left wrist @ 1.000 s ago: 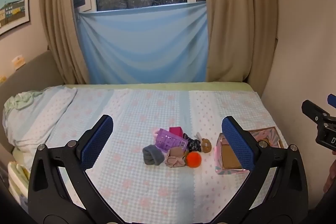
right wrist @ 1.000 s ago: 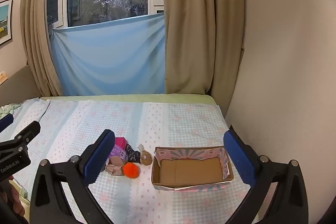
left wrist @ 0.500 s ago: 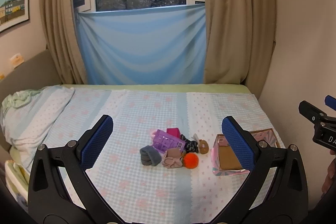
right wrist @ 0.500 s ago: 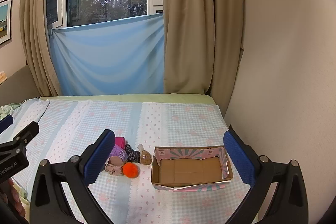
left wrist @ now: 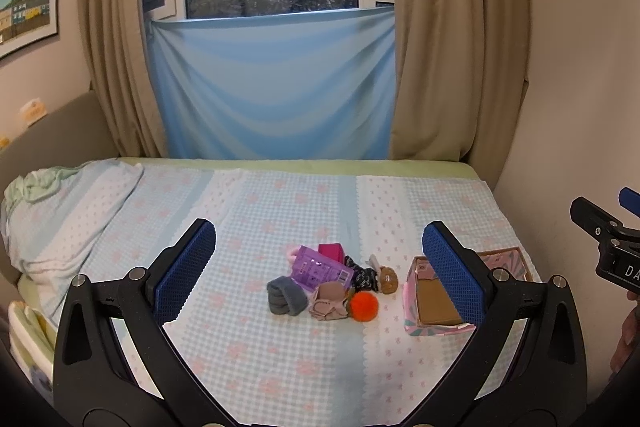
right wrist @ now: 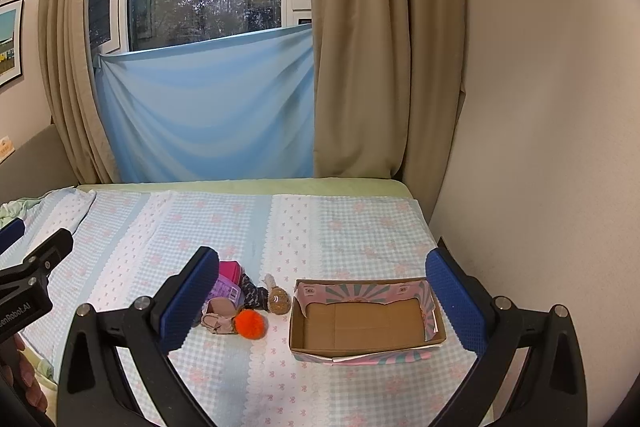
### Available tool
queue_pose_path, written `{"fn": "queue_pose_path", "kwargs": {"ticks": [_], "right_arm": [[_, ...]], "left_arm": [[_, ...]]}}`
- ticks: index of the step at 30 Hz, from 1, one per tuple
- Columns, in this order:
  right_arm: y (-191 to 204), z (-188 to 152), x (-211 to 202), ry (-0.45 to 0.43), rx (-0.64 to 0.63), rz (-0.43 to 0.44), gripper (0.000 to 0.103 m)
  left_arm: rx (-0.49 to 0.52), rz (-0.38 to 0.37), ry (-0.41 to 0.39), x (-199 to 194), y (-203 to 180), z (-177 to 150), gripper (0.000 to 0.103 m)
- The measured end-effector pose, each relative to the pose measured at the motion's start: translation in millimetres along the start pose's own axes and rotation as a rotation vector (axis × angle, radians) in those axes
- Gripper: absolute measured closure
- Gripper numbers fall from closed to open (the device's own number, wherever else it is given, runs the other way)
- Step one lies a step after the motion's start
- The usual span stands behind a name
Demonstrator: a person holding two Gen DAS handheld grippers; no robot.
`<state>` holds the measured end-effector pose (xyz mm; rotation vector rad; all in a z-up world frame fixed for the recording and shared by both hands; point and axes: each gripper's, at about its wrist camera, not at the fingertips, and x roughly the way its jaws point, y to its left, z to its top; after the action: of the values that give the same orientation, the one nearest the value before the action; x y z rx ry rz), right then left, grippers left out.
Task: Organize soft objects
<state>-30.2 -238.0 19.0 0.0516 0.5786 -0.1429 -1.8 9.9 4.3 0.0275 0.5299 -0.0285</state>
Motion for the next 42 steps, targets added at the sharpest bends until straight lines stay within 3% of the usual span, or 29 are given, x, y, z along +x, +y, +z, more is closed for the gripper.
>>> {"fn": "queue_pose_path", "kwargs": {"ticks": [42], "right_arm": [[12.4, 1.1, -2.1, 0.018, -0.016, 0.016, 0.0]], "left_arm": [[-0.02, -0.002, 0.013, 6.5, 4.9, 0.9, 0.0]]}}
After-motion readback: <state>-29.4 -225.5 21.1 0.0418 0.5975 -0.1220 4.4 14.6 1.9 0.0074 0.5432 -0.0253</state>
